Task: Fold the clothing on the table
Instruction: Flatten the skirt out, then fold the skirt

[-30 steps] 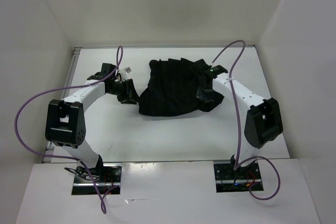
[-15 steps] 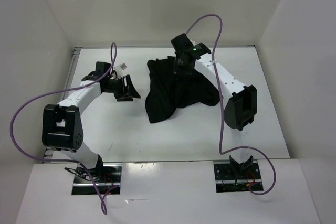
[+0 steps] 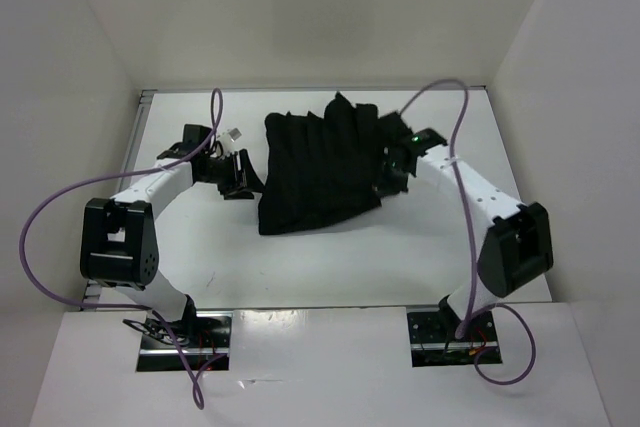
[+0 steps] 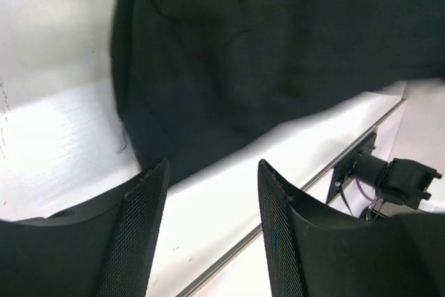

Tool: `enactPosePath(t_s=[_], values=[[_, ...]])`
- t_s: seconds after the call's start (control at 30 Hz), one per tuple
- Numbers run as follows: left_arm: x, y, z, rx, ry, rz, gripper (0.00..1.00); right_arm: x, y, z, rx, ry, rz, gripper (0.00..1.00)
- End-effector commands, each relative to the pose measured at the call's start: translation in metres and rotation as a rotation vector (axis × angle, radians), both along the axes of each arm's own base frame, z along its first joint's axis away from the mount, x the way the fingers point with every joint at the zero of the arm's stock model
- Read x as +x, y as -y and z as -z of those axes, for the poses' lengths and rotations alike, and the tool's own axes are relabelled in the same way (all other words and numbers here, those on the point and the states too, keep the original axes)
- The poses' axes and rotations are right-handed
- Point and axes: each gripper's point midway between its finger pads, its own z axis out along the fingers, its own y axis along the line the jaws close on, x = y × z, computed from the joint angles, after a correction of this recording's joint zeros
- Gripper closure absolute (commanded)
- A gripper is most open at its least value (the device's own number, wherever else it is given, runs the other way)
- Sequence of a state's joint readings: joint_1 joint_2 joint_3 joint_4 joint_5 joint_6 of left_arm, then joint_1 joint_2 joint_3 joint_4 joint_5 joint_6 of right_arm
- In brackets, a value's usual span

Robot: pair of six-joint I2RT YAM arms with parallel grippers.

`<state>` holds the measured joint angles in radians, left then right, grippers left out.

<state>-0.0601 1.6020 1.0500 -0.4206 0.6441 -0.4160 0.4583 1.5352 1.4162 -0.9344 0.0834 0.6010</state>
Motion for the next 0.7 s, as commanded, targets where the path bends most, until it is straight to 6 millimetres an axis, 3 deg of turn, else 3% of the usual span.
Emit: enactPosePath(t_s=[0.0, 0.1, 0.17, 0.23, 0.37, 0.53, 0.6, 0.67], values=[[-0.002, 0.001, 0.005, -0.03, -0.011, 0.005, 0.39, -0.074, 0.043, 0.088, -0.201, -0.33, 0.063, 1.0], [-0.003, 0.002, 0.007, -0.034, -0.015, 0.015, 0.4, -0.102, 0.071, 0.118, -0.353, -0.439, 0.123, 1.0], [-0.007, 0.005, 0.013, -0.03, -0.029, 0.03, 0.4, -0.106, 0.069, 0.122, -0.387, -0.446, 0.118, 1.0], [-0.012, 0.003, 0.018, -0.019, -0.05, 0.025, 0.4, -0.099, 0.065, 0.119, -0.377, -0.434, 0.127, 1.0], [-0.022, -0.002, 0.032, 0.035, -0.099, 0.007, 0.49, -0.09, 0.066, 0.117, -0.401, -0.415, 0.134, 1.0], [-0.052, 0.005, 0.044, 0.025, -0.196, 0.032, 0.5, -0.086, 0.067, 0.116, -0.42, -0.415, 0.128, 1.0], [-0.055, 0.006, 0.045, 0.017, -0.2, 0.044, 0.5, -0.08, 0.064, 0.115, -0.408, -0.397, 0.129, 1.0], [-0.066, 0.008, 0.052, 0.02, -0.235, 0.053, 0.55, -0.081, 0.064, 0.117, -0.413, -0.405, 0.129, 1.0]])
